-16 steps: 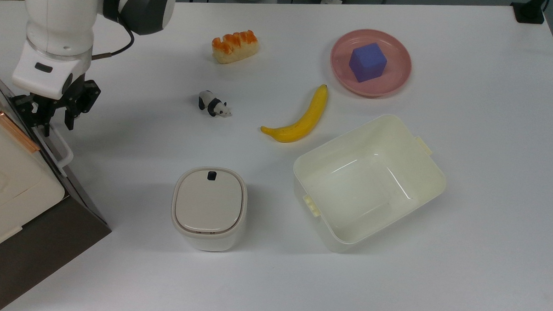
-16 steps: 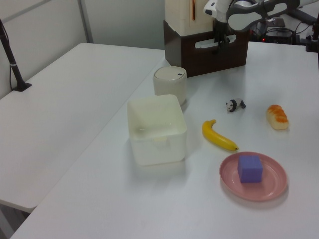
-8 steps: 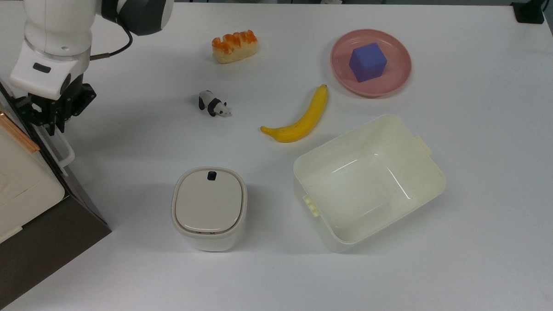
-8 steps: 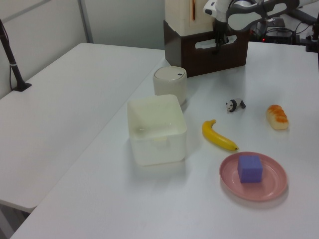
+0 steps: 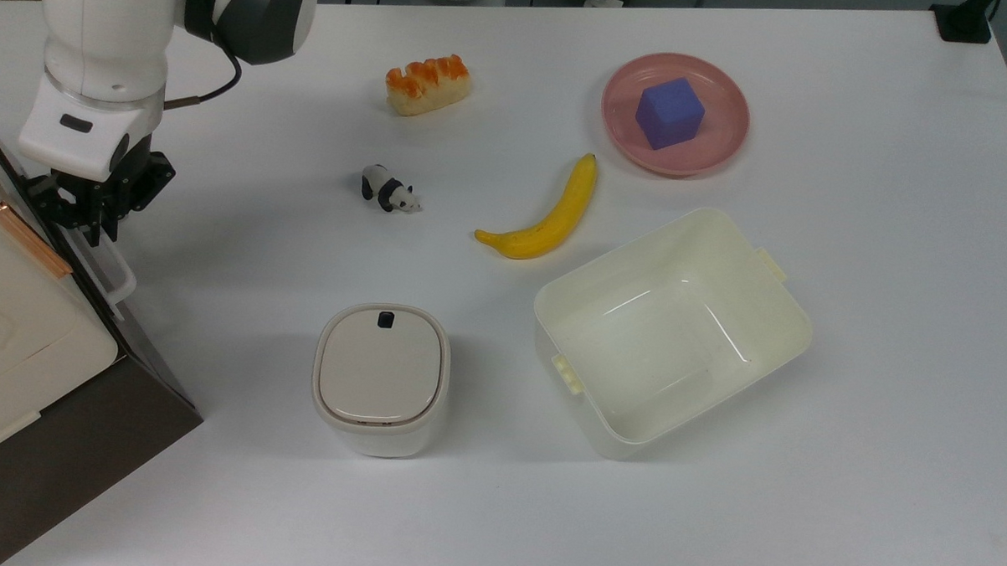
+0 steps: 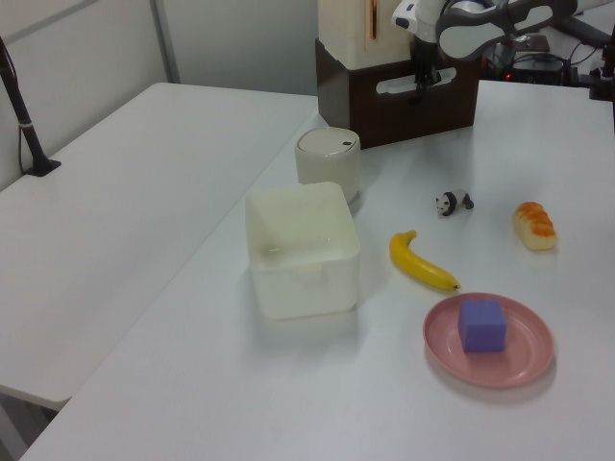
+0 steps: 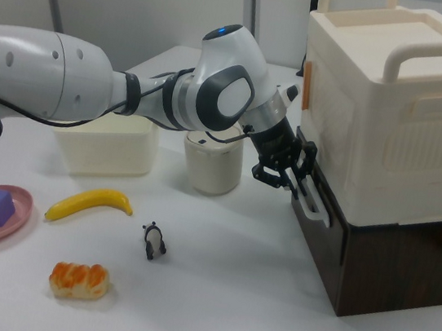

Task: Slide open the drawer
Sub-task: 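Pull the drawer handle outward with the gripper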

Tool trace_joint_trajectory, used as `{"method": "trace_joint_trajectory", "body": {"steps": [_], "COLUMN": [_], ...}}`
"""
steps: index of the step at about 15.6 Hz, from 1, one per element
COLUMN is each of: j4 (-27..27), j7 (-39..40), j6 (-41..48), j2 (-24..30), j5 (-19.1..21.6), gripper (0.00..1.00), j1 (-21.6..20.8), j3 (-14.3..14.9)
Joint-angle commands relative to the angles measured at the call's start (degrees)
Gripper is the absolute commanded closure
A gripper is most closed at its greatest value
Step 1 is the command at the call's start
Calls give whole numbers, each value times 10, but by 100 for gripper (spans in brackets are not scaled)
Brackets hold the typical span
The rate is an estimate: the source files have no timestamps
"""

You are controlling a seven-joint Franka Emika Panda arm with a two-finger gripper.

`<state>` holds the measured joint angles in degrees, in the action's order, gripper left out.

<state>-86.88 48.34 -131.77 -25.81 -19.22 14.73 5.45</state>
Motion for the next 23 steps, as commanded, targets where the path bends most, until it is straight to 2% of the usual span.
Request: {"method": "trace_joint_trajectory", "body": {"steps": [1, 9, 18, 20, 21, 22, 23], "j4": [-56, -150, -191, -191, -190, -189, -188], "j7": [-2, -35, -64, -64, -64, -64, -67], "j6": [-7, -7, 2, 2, 2, 3, 4], "j2": [48, 122, 151, 150, 149, 149, 149], "j5": [-6, -6, -6, -6, -6, -6, -3], "gripper": [100, 99, 99, 93, 88, 69, 25], "j1": [-10, -37, -59, -61, -61, -60, -61], "j3": [3, -1, -1, -1, 0, -1, -1]}}
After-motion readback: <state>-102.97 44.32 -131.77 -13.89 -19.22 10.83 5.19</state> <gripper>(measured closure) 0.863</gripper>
